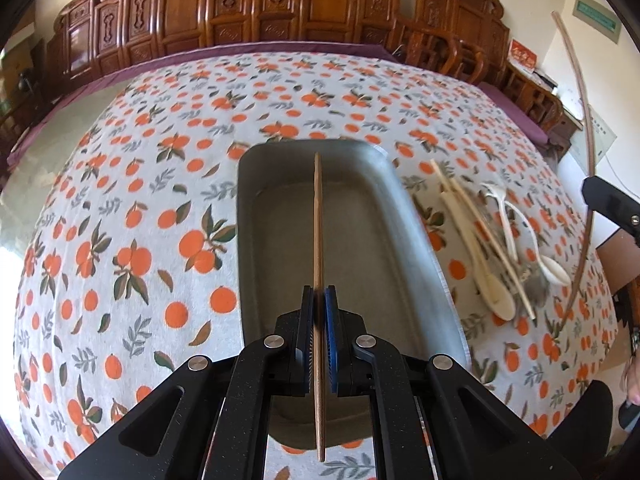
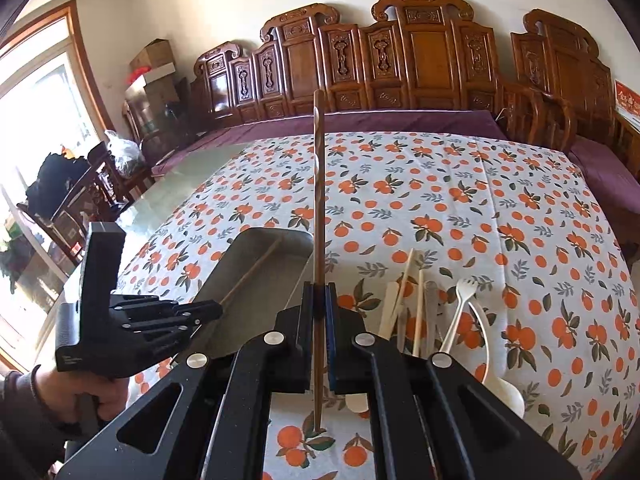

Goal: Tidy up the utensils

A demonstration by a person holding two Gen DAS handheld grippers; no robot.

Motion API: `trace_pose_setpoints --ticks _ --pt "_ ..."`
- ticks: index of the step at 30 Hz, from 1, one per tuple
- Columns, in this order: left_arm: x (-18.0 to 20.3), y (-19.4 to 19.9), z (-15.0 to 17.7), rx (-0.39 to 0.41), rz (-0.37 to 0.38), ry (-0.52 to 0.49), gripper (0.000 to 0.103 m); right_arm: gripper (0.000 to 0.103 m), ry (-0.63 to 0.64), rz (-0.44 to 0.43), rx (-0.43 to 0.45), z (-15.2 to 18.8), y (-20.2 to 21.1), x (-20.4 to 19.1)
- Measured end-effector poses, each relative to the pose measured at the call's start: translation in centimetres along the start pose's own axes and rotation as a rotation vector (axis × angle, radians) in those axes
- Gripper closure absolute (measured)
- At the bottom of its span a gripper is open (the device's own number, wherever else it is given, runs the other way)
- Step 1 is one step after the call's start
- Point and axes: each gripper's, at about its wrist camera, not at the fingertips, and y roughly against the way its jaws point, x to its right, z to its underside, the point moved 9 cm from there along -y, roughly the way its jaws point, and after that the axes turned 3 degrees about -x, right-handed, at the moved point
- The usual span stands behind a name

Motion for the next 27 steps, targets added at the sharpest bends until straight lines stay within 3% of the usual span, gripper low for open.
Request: trace_pose_setpoints --ticks 6,27 --pt "-1.0 0.4 0.2 0.006 0.015 0.041 0.098 0.096 0.016 -0.012 -0.018 0.4 -1.2 -1.6" --pt "-4.6 7.1 0.8 0.11 0.032 0.044 0.098 0.096 0.069 -0.045 -0.063 -0.7 -7.4 -8.1"
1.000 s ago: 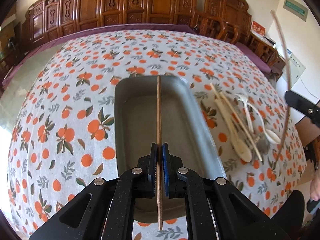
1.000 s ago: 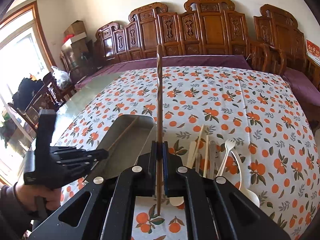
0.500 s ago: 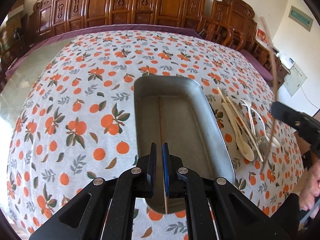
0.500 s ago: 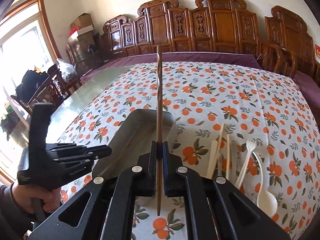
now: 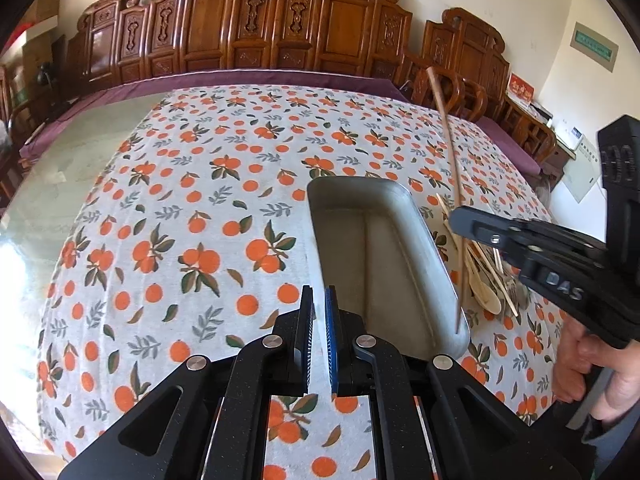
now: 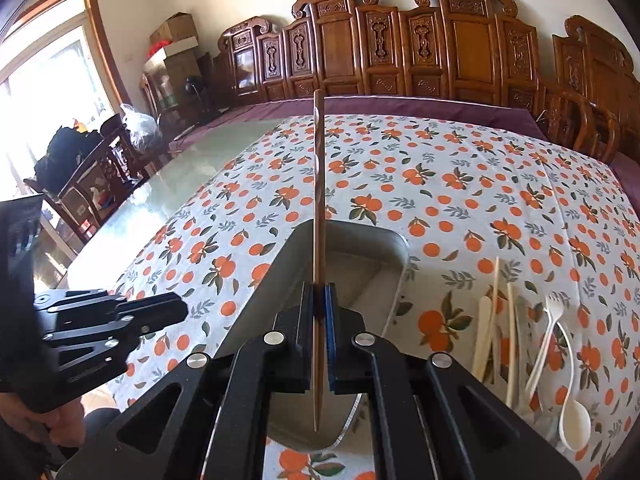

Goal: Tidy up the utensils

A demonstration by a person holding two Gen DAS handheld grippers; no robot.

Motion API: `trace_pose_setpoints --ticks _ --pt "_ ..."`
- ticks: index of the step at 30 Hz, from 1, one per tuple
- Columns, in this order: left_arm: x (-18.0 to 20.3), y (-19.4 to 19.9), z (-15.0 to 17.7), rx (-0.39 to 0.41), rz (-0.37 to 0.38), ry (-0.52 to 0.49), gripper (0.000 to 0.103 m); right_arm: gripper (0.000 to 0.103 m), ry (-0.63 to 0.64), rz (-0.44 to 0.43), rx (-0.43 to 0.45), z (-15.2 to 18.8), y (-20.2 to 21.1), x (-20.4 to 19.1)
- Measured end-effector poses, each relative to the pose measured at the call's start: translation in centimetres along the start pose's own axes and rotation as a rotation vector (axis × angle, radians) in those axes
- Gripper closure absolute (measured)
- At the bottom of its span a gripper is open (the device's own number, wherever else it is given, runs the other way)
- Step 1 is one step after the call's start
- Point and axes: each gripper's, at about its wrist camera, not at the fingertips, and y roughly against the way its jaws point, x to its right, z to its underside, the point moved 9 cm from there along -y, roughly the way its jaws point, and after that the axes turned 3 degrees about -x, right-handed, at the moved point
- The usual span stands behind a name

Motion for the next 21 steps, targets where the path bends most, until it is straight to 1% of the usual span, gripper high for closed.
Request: trace_pose_setpoints --ticks 3,7,10,13,15,21 --pt "-0.3 0.4 0.1 0.008 0.004 0.005 0.098 0.097 0.017 0.019 -0.023 0.3 -1.4 -0.3" --pt "-0.7 0.9 0.3 0.019 0.008 0.009 0.098 0.097 0.037 0.056 -0.077 1.6 -3.7 0.0" --pt "-0.8 1.2 0.3 0.023 -0.004 -0.009 0.098 0.097 0.04 0.064 -0.108 2.5 -4.9 0.2" --pt "-1.0 1.4 0.3 0.028 -0.003 -0.006 0.098 0.096 0.049 0.071 -0.151 3.6 -6.2 0.4" --pt "-1.1 1.5 0.2 0.03 -0.001 -0.002 0.098 0.096 0.049 0.074 -0.167 4.0 -6.6 0.5" --pt "-0.9 1.7 0.1 0.034 0.002 -0.004 0.098 0.096 0.029 0.055 -0.176 4.3 -6.8 0.6"
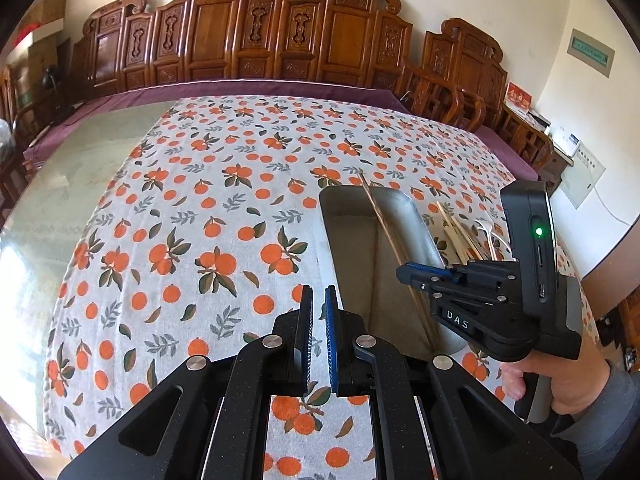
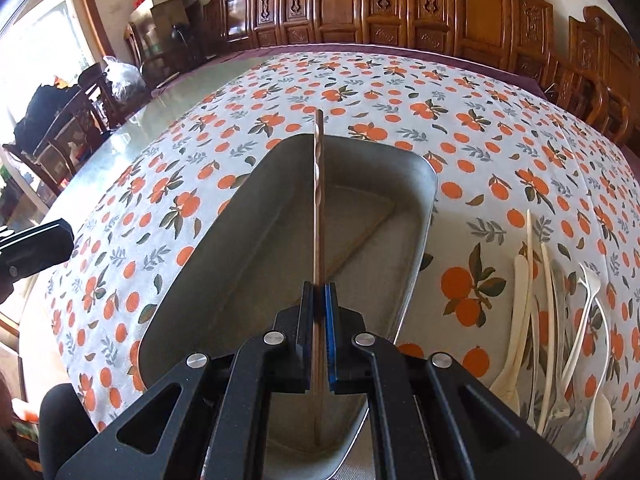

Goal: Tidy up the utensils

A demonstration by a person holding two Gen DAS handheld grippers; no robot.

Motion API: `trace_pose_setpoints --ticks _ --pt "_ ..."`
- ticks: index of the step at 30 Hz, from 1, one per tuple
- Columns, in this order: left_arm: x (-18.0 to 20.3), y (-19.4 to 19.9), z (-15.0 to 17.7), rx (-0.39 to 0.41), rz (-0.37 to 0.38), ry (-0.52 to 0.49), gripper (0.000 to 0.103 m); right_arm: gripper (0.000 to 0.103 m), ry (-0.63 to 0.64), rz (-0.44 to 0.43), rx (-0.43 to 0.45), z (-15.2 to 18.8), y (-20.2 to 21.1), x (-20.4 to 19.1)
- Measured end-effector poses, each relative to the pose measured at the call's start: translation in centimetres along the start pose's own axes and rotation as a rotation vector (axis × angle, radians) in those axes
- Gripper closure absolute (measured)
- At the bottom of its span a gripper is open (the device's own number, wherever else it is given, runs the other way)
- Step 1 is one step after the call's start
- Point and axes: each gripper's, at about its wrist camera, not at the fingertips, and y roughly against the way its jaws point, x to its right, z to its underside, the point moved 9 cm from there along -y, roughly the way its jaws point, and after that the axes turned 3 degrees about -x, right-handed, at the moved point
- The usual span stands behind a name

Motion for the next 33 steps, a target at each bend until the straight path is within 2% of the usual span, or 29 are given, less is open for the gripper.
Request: trace_pose_setpoints --ticks 8,13,15,17,18,19,23,28,33 --pt "0.8 -0.1 0.2 0.0 0.002 -0.015 0.098 0.096 -0.007 -0.041 0.036 0.0 1.9 0.3" --pt "1.8 0.3 0.2 0.006 0.008 -0.03 0.097 0.096 -0.004 -0.05 0.09 0.9 5.2 1.6" --pt "2.5 0.5 0.3 0.011 0.009 -0.041 0.089 0.096 -0.006 -0.044 0.114 1.6 6.9 2.8" --pt "3.2 0.8 0.3 0.021 0.006 -0.054 0.069 0.096 -0.012 -0.033 0.132 2.2 8.2 4.1" --pt "3.5 0.9 0.3 0.027 0.003 -0.061 0.065 0.096 -0.017 -0.029 0.141 2.5 8.8 4.7" --pt "3.8 0.9 0.3 0.03 0.0 -0.063 0.055 0.096 -0.023 -0.018 0.152 3.0 9.6 5.7" --pt "5.3 1.0 0.0 0.041 0.011 -0.061 0.038 0.096 -0.029 0.035 0.175 4.2 11.6 9.0" --pt "7.6 1.0 -0.2 0.05 0.02 -0.076 0.03 0.096 -0.055 0.088 0.18 5.3 13.0 13.2" --pt "10.0 0.2 -0.2 0.041 0.023 -0.099 0.029 0.096 -0.096 0.127 0.158 6.7 12.8 17.0"
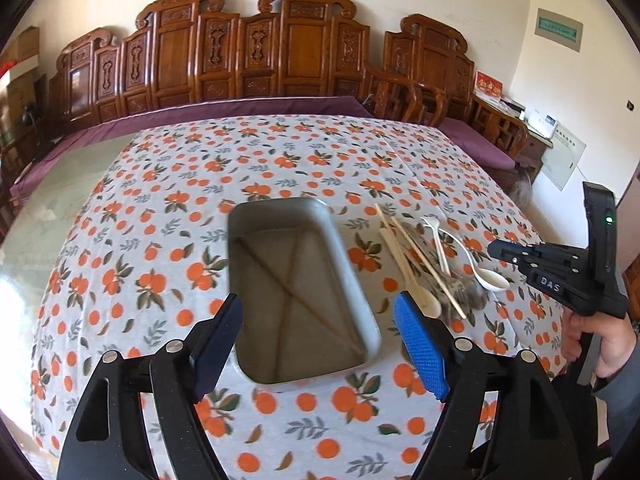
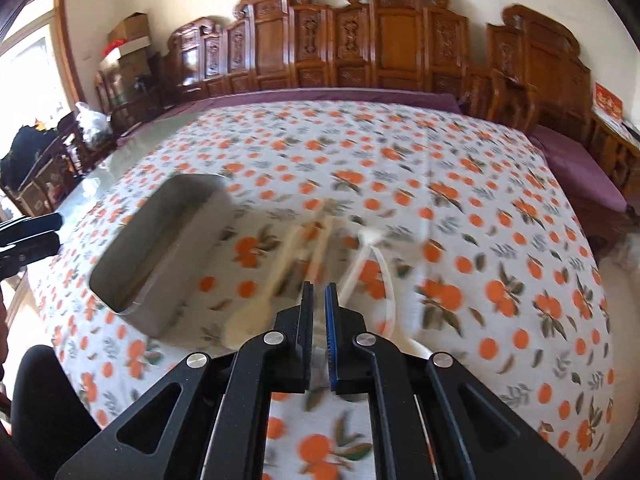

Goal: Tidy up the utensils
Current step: 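Grasp another wooden chopstick with the left tool while the right tool grasps a white plastic spoon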

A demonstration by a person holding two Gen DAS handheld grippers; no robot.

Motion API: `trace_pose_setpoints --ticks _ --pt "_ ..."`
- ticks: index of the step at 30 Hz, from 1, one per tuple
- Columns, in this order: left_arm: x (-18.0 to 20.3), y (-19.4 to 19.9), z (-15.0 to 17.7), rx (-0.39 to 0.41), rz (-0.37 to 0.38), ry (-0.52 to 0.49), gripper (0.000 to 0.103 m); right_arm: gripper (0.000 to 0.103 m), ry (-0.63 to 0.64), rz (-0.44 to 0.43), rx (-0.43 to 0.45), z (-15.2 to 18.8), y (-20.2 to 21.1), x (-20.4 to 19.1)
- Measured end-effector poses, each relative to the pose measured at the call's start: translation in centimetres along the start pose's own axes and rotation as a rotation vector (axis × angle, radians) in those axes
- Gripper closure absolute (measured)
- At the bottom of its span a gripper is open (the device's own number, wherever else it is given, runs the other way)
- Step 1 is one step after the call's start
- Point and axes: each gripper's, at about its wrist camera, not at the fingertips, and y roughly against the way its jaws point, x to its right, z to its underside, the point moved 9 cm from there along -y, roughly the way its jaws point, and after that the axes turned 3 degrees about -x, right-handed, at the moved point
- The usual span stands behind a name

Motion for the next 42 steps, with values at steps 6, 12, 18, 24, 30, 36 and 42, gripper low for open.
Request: trace_pose_setpoints --ticks 6,12,18,24,30,36,42 --pt "2.5 -1.6 -0.5 -0.036 0.015 -0.015 0.029 0.088 -0.043 0.032 -0.063 1.4 -1.5 4.0" --pt "4.9 -3.7 -1.2 -0.076 0.034 -0.035 0.029 0.079 -0.065 0.031 -0.096 1.0 -2.8 6.2" --pt "6.7 -5.4 -1.5 -0.109 0.038 -0.064 0.029 0.079 -0.066 -0.007 -0.141 0.7 -4.9 6.5" --pt "7.6 -7.1 -2.0 -0.14 0.037 -0.085 0.029 0.079 -0.047 -0.02 -0.194 1.0 -7.5 6.1" --pt "8.4 -8.8 -1.9 -0.178 0.048 -0.093 0.029 0.093 -0.038 -0.014 -0.242 1.5 -8.9 6.7" --pt "9.9 -10.3 -2.3 -0.193 0.071 -0.11 0.03 0.093 -0.095 -0.02 -0.253 2.6 -7.0 7.3" --pt "11.1 -12.6 -2.0 -0.249 0.086 -0.118 0.055 0.098 -0.145 -0.021 -0.227 3.5 -4.3 7.8"
